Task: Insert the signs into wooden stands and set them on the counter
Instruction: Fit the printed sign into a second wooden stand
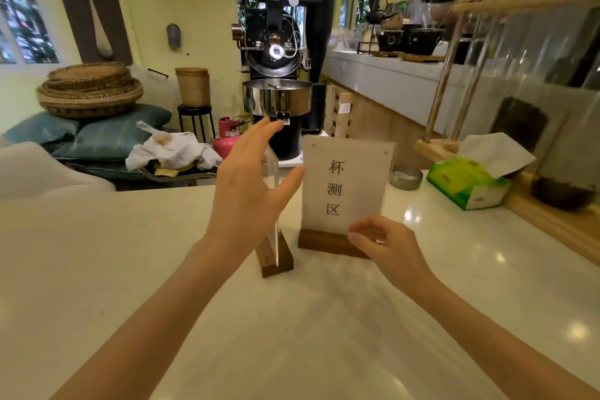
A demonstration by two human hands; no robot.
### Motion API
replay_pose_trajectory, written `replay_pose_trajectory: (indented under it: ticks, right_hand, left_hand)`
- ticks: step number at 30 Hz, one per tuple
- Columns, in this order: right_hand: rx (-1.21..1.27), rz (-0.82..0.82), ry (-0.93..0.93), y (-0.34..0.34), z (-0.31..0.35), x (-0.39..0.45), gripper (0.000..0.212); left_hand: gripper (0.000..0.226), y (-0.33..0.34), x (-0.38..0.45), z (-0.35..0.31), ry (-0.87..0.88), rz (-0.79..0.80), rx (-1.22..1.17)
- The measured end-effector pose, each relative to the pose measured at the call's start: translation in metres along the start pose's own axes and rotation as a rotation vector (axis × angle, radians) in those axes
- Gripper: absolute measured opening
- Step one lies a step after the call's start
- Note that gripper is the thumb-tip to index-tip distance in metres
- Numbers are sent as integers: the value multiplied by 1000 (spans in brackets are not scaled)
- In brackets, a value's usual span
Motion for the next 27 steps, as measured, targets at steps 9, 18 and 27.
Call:
replay_pose_trajectory:
  ticks: [9,18,27]
  right_hand:
    - [25,-169,83,-35,-20,28,28]
    - [0,1,45,-15,-22,42,16]
    - [-12,38,2,-24,-21,48,13]
  left_hand:
    - [65,35,-53,24,-374,93,-83]
    - [57,60,-79,42,-410,183,-83]
    - [63,66,-87,49,-462,111,-142]
Point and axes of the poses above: each hand's wrist, its own x-axis towards the middle knuckle, its own y-axis out of the palm, z = x × y, the point moved 4 cm from there along x, towards the middle knuckle, and after that the axes turned 14 degrees about y, right-handed, at the moved point
